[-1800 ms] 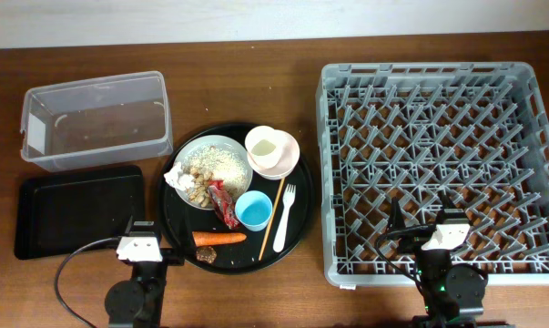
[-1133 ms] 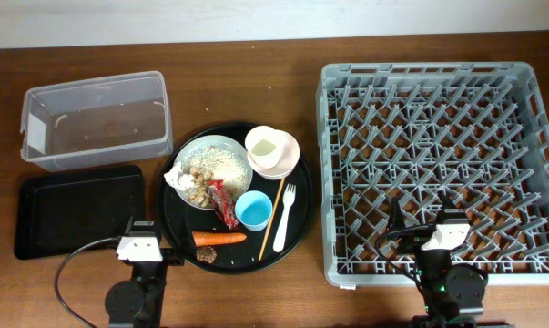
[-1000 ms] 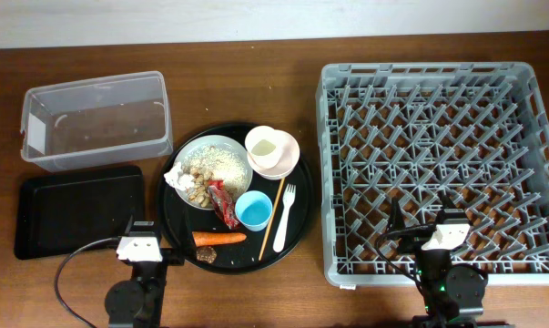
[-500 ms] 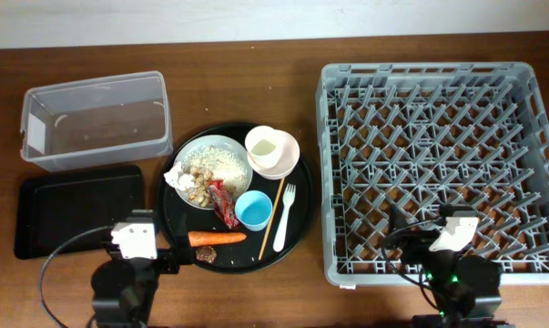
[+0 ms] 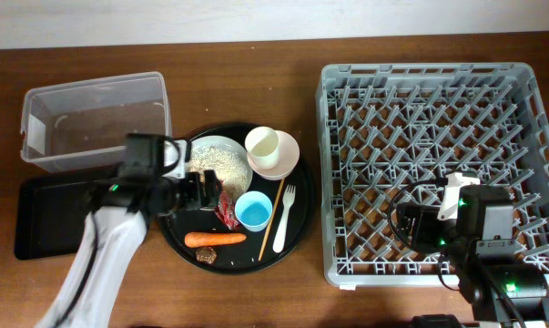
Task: Sort waste into correct bins and load items into the dishwasher rack
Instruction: 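Grasp the red wrapper with the left gripper and drop it in the clear bin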
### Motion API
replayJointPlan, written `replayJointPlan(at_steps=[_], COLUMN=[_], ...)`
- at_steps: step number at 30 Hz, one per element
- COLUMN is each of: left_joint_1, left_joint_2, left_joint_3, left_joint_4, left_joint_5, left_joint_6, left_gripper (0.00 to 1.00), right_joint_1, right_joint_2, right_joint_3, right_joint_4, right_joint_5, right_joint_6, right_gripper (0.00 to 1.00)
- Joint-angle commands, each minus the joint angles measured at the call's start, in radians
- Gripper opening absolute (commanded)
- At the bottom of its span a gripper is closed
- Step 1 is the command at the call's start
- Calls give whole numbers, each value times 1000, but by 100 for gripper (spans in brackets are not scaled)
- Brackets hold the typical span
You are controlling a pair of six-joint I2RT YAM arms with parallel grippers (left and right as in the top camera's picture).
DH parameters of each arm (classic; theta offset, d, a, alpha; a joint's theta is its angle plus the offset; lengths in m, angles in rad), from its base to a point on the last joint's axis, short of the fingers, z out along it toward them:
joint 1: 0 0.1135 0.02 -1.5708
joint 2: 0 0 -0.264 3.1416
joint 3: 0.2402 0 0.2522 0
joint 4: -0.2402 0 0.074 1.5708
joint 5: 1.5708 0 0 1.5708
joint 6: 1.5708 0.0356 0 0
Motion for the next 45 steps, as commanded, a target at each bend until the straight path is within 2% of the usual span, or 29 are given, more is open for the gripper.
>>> replayJointPlan(at_steps=[1, 2, 4, 7, 8, 9, 10, 11, 15, 16, 17, 18, 20, 23, 27, 28, 29, 30, 31, 33, 34, 35, 37, 39, 45], left_joint_1=[-32, -44, -70, -106, -121, -123, -123, -123, -122, -122, -122, -122, -74, 98, 217, 225, 225, 225, 225, 225, 224, 218, 180, 141, 77], left_joint_2=[182, 232, 312, 330, 330, 330, 330, 329, 297, 249, 227, 195, 144, 162, 312, 370, 408, 409, 397, 345, 313, 304, 322, 358, 471], left_joint_3=[7, 7, 7, 7, 7, 7, 7, 7, 81, 163, 200, 253, 346, 367, 367, 367, 367, 367, 375, 382, 382, 382, 366, 328, 282], left_joint_4=[20, 31, 81, 122, 122, 122, 122, 122, 67, 2, -16, -22, -8, 179, 349, 388, 423, 436, 435, 402, 303, 141, -88, -139, -148], left_joint_5=[71, 71, 87, 86, 85, 85, 85, 85, 60, -45, -78, -108, -243, -346, -346, -346, -343, -341, -330, -320, -210, -46, -11, -26, -72], left_joint_6=[-127, -179, -188, -188, -188, -188, -188, -187, -175, -174, -146, -85, -58, -58, -58, -58, -58, -58, -57, -43, -43, -43, -43, -43, -43], left_gripper=[85, 84, 70, 38, 32, 14, 10, 0, 0, 0, 0, 1, 0, 1, 1, 20, 59, 67, 69, 69, 69, 69, 69, 68, 64], right_joint_1=[5, 5, 5, 5, 5, 5, 5, 5, 5, 5, 5, 5, 5, 5, 5, 5, 5, 5, 5, 5, 5, 5, 5, 5, 5], right_joint_2=[-2, -2, -2, -2, -2, -2, -2, -2, -2, -2, -2, -2, -2, -2, -2, -2, -2, -2, -2, -2, -2, -2, -2, -2, -2], right_joint_3=[19, 19, 19, 19, 19, 19, 19, 19, 19, 19, 19, 19, 19, 19, 19, 19, 19, 19, 19, 19, 19, 19, 19, 19, 19], right_joint_4=[0, 0, 0, 0, 0, 0, 0, 0, -1, -1, -1, 0, 0, -1, -4, -12, -16, -15, -15, -15, -15, -15, -15, -15, -15], right_joint_5=[16, 16, 16, 16, 16, 16, 16, 16, 16, 16, 16, 16, 16, 16, 16, 16, 16, 16, 16, 16, 16, 16, 16, 16, 16], right_joint_6=[-10, -10, -10, -10, -10, -10, -10, -10, -10, -10, -10, -10, -10, -10, -10, -10, -10, -10, -10, -10, -10, -10, -10, -10, -10], right_gripper=[99, 99, 98, 99, 99, 99, 99, 99, 99, 99, 99, 99, 99, 99, 99, 99, 99, 99, 99, 99, 99, 99, 98, 99, 99])
